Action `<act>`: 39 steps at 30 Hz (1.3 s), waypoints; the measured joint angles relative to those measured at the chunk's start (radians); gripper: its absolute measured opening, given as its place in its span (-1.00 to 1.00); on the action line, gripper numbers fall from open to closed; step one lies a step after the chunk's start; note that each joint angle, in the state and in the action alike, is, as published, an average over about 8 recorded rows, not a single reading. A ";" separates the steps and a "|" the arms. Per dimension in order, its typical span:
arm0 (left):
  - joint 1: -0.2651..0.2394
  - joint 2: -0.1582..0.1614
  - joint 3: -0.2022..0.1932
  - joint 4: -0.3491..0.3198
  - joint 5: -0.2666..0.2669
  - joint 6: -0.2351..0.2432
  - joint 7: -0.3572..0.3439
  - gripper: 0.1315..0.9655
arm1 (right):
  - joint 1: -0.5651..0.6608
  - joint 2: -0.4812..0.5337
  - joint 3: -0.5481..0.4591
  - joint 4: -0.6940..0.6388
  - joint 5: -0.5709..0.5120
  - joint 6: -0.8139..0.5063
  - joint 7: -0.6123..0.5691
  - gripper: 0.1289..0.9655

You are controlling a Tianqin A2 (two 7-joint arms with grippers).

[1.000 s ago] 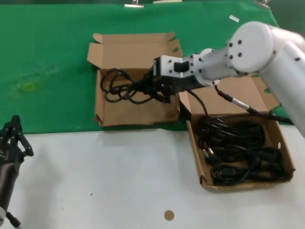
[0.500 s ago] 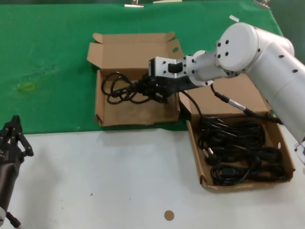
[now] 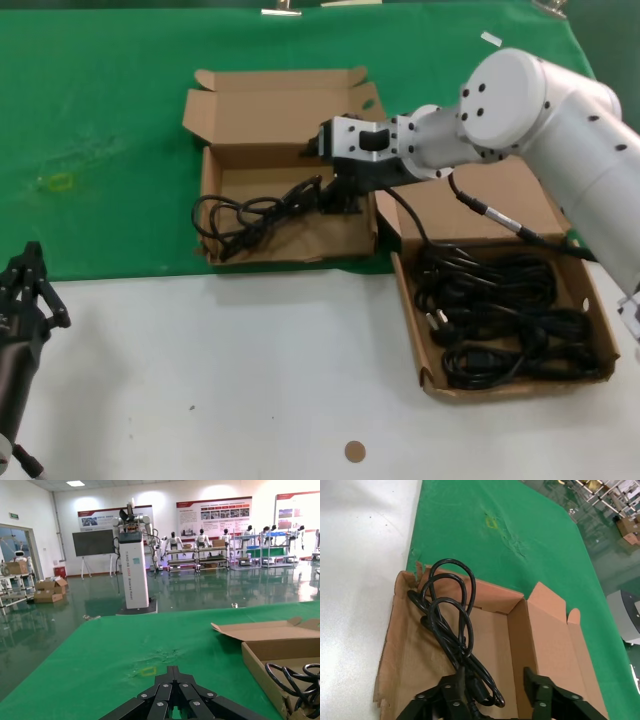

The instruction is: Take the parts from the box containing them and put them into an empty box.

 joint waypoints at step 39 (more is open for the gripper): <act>0.000 0.000 0.000 0.000 0.000 0.000 0.000 -0.19 | -0.444 0.056 0.231 0.366 0.257 0.298 0.032 0.95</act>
